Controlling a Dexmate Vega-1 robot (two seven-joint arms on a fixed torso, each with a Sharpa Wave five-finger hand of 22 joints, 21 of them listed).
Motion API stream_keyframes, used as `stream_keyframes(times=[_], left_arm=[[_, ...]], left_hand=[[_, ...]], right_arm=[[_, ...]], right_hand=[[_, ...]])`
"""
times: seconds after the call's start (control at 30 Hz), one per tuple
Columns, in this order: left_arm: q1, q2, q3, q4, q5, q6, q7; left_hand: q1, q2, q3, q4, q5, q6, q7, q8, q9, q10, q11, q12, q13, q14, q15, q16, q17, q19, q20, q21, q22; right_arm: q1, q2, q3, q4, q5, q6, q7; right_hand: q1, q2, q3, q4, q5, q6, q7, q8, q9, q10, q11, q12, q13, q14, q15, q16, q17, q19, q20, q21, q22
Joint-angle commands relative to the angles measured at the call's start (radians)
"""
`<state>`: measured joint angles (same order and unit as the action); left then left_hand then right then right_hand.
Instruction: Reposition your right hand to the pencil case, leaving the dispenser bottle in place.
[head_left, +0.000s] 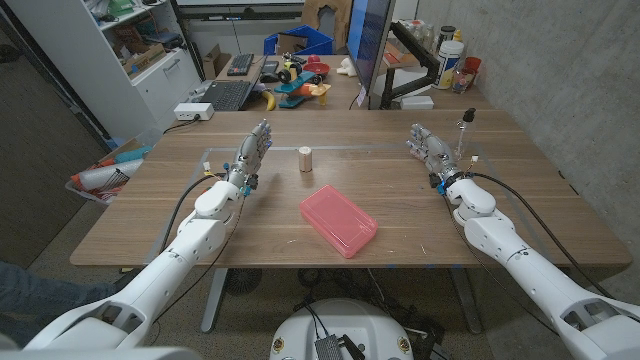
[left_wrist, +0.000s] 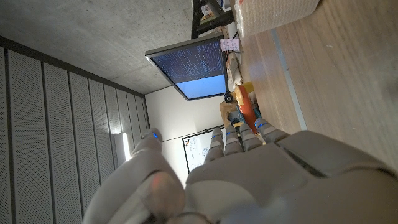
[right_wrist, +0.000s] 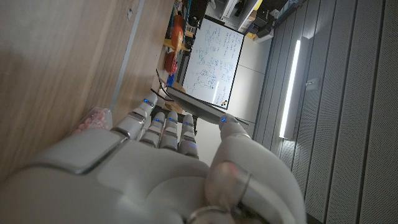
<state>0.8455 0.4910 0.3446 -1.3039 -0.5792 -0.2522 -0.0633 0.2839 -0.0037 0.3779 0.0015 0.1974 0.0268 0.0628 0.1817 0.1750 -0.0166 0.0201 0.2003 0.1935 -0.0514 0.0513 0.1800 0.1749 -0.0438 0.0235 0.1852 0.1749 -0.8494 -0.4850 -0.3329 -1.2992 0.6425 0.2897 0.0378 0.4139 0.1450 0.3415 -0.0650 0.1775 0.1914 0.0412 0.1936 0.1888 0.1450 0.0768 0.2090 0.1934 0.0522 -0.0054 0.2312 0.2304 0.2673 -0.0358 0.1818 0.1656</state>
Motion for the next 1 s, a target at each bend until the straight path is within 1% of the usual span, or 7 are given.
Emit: stream_keyframes(times=[0.03, 0.2, 0.43, 0.67, 1.0], left_arm=[[0.054, -0.193, -0.241, -0.038, 0.183, 0.095, -0.103], [0.057, -0.243, -0.296, -0.044, 0.242, 0.123, -0.140], [0.057, -0.287, -0.347, -0.052, 0.298, 0.144, -0.176], [0.053, -0.313, -0.377, -0.050, 0.332, 0.156, -0.204], [0.051, -0.332, -0.404, -0.056, 0.358, 0.170, -0.226]], left_hand=[[0.009, -0.001, 0.005, -0.001, 0.006, -0.001, 0.006, 0.006, 0.002, 0.003, 0.009, 0.006, 0.003, 0.002, 0.007, 0.005, 0.004, -0.010, 0.002, 0.007, 0.002], [0.010, 0.000, 0.005, -0.002, 0.006, 0.000, 0.006, 0.006, 0.002, 0.005, 0.009, 0.007, 0.003, 0.002, 0.007, 0.005, 0.004, -0.011, 0.007, 0.007, 0.002], [0.010, 0.002, 0.005, -0.004, 0.005, 0.000, 0.006, 0.006, 0.002, 0.004, 0.009, 0.006, 0.003, 0.000, 0.007, 0.005, 0.004, -0.011, 0.009, 0.007, 0.002], [0.011, 0.004, 0.005, -0.005, 0.005, 0.001, 0.005, 0.005, 0.002, 0.004, 0.009, 0.007, 0.002, 0.000, 0.007, 0.005, 0.004, -0.013, 0.010, 0.007, 0.002], [0.012, 0.006, 0.005, -0.007, 0.004, 0.000, 0.004, 0.005, 0.002, 0.005, 0.005, 0.007, 0.002, 0.001, 0.007, 0.005, 0.004, -0.016, 0.015, 0.006, 0.002]], right_arm=[[-0.022, 0.069, 0.092, 0.000, -0.097, -0.044, 0.071], [-0.029, 0.095, 0.124, -0.001, -0.122, -0.059, 0.088], [-0.032, 0.122, 0.154, 0.004, -0.151, -0.067, 0.107], [-0.027, 0.140, 0.170, 0.011, -0.176, -0.073, 0.119], [-0.020, 0.156, 0.182, 0.014, -0.198, -0.080, 0.131]], right_hand=[[0.009, 0.000, 0.009, -0.001, 0.006, 0.008, -0.002, 0.006, 0.003, 0.007, -0.001, 0.003, 0.005, 0.009, 0.001, 0.006, 0.004, 0.007, 0.001, 0.008, 0.003], [0.010, 0.002, 0.008, -0.002, 0.007, 0.008, -0.004, 0.006, 0.003, 0.008, -0.002, 0.003, 0.005, 0.009, 0.002, 0.006, 0.004, 0.007, 0.002, 0.008, 0.003], [0.010, 0.002, 0.007, -0.003, 0.006, 0.010, -0.006, 0.006, 0.003, 0.012, 0.000, 0.003, 0.005, 0.010, 0.001, 0.006, 0.004, 0.007, 0.002, 0.008, 0.003], [0.009, 0.003, 0.006, -0.003, 0.006, 0.010, -0.007, 0.006, 0.003, 0.011, -0.006, 0.002, 0.005, 0.010, 0.001, 0.005, 0.003, 0.008, 0.002, 0.008, 0.003], [0.008, 0.005, 0.004, -0.004, 0.006, 0.010, -0.009, 0.005, 0.003, 0.012, -0.006, 0.002, 0.005, 0.011, 0.000, 0.005, 0.003, 0.008, 0.002, 0.008, 0.003]])
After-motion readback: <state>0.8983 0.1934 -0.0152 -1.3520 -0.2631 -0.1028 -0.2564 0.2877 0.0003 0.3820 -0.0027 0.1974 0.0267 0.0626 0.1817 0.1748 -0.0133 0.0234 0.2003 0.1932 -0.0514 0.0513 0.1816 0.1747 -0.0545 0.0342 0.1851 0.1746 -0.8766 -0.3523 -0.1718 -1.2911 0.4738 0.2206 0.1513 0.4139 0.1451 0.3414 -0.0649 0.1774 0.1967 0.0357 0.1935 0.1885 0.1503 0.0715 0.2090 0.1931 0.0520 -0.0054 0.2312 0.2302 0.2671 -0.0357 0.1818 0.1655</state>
